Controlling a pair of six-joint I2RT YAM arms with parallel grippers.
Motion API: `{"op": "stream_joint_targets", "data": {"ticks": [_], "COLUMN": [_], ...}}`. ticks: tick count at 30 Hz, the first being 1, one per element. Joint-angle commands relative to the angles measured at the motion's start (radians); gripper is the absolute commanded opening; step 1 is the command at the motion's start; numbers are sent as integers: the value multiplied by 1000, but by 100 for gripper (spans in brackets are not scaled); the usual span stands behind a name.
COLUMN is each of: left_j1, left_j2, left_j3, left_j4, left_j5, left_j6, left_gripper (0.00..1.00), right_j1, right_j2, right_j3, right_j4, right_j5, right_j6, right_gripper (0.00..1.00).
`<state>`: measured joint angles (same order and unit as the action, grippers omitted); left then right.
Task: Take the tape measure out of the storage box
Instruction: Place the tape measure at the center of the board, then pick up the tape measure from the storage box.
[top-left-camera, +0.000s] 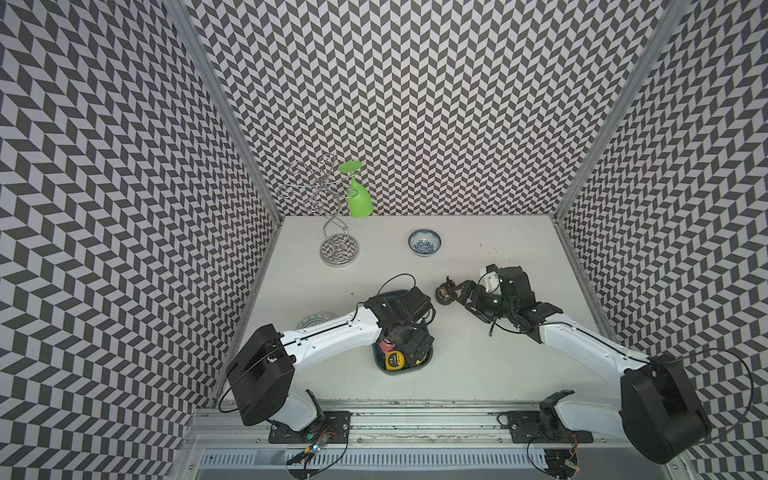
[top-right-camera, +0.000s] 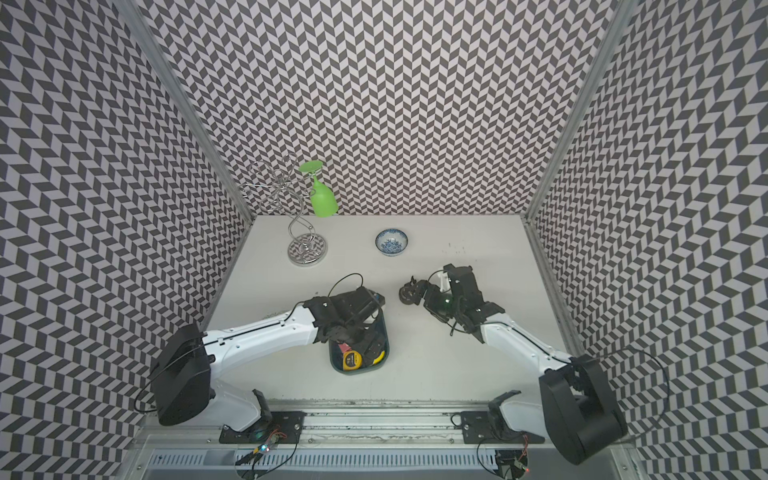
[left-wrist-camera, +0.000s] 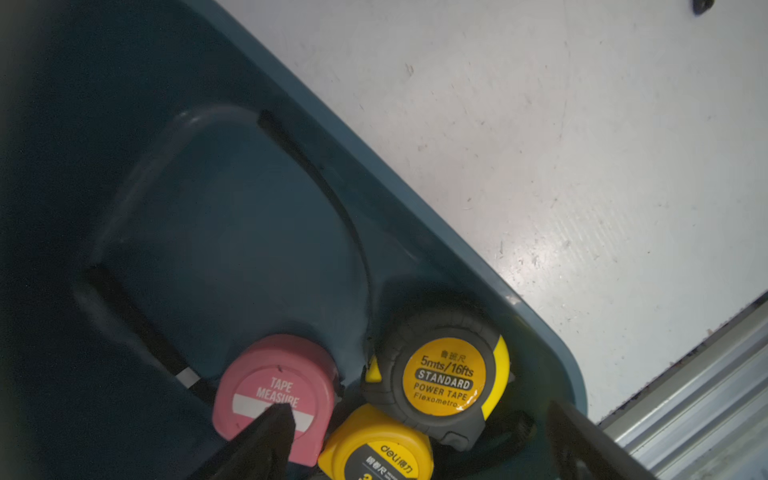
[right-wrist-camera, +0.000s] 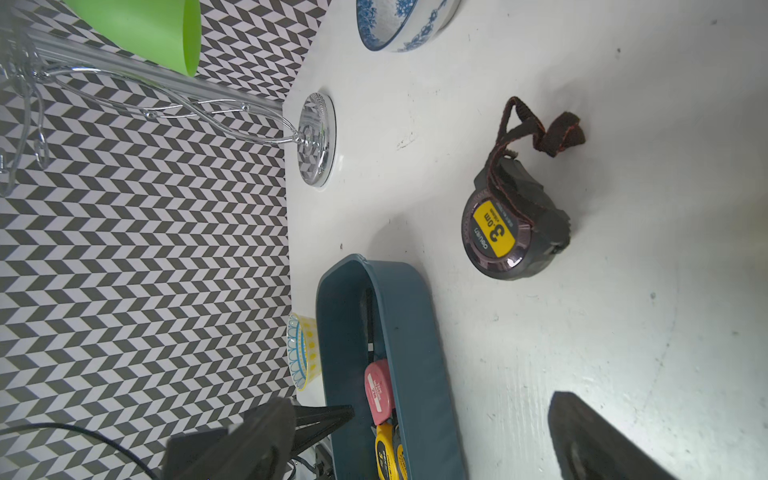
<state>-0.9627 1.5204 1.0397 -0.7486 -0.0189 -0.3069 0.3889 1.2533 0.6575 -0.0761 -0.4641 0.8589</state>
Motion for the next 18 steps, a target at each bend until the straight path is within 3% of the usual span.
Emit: {"op": "stream_joint_targets", "data": {"ticks": [1,18], "left_j1": [-25,-63], "left_j2": [24,150], "left_j3": [-13,18], "left_j4": [31,5], "left_j5": [-43,-22], "left_j6": [20,56], "left_gripper": [99,90], "right_j1": [-18,-46], "right_j2": [-51,-75], "right_j3": [-25,-35], "right_j4": [-13,-15], "right_j5": [8,-4], "right_j6": [-13,-5], "right_gripper": [100,100]}}
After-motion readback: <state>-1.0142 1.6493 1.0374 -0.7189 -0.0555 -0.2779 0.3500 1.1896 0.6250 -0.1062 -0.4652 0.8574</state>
